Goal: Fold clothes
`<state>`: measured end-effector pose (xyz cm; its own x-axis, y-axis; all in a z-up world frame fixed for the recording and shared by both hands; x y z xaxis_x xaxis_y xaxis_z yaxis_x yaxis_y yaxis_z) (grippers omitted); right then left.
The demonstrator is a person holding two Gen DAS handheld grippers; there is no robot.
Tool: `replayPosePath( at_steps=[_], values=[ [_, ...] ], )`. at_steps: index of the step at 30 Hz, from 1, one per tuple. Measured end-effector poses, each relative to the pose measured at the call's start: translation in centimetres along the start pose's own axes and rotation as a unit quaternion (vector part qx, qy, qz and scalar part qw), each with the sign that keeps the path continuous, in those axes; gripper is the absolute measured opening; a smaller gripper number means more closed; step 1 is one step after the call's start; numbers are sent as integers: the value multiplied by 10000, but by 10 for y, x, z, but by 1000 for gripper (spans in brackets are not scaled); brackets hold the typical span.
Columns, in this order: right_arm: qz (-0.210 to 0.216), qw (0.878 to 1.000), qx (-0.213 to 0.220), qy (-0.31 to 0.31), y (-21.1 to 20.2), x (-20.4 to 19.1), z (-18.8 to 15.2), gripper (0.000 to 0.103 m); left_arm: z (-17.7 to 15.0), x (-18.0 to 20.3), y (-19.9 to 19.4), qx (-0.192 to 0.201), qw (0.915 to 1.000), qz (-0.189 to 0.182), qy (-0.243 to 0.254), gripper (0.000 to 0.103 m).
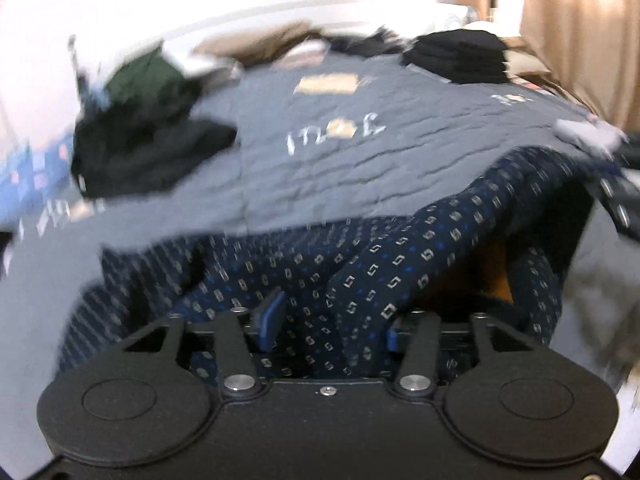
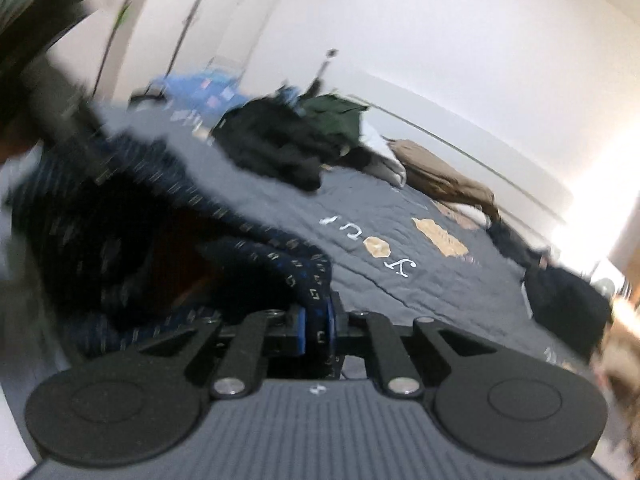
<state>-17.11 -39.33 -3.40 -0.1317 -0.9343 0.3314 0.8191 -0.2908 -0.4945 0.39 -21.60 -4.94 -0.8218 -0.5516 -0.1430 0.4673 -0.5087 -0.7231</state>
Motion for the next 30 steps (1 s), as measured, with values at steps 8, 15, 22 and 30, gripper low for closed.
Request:
replayPosePath(
  at_steps=[8,15,22,30],
  values=[
    [247,9937,29,1093,-3,24,0,10,6,-10,-41,824,9961,-303,10,52],
    [410,9819,-27,1846,13,47,3,10,4,14,-62,1211,9836,-1229,515,52],
    [505,9770,-71,2073,22,52,6,10,-10,41,-56,919,9767,-1487,1246,51],
    [604,9751,-137,2130,25,53,3,10,-29,49,1,-15,9873,-704,1425,25]
  ],
)
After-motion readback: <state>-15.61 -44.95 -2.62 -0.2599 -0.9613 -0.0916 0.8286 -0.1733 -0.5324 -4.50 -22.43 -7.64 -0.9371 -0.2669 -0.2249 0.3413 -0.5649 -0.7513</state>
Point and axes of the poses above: each gripper's, at about its wrist camera, not at the fingertips, and y roughly the way its jaws point, x to its right, z to its top, the point moved 4 cm from there along y, roughly the way its jaws point, and after that the axes turned 7 degrees about -x, right-handed, at the moved point
